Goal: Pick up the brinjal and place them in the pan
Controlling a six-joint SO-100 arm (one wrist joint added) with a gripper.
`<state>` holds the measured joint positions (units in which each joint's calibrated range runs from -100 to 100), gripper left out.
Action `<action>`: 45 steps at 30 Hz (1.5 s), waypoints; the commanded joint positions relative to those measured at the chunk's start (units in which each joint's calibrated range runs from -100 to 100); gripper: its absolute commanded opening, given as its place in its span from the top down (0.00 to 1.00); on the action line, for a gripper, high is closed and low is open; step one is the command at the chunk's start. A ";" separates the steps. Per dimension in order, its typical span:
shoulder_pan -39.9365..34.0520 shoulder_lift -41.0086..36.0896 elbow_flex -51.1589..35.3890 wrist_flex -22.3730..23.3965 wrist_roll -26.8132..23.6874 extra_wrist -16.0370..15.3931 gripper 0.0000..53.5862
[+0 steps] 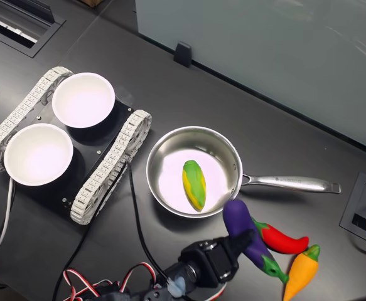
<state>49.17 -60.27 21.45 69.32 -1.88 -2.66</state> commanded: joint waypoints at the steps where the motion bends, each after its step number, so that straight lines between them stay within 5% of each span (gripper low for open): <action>1: -5.37 -2.53 -4.77 -4.54 0.34 -0.53 0.99; 7: -15.12 -3.46 -4.59 -4.62 0.59 0.23 0.99; 15: -30.71 -3.29 -2.68 -6.50 0.73 9.22 0.99; 45: -40.57 7.76 7.31 -10.34 1.07 9.22 0.98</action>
<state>9.68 -52.53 29.23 62.86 -0.71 6.15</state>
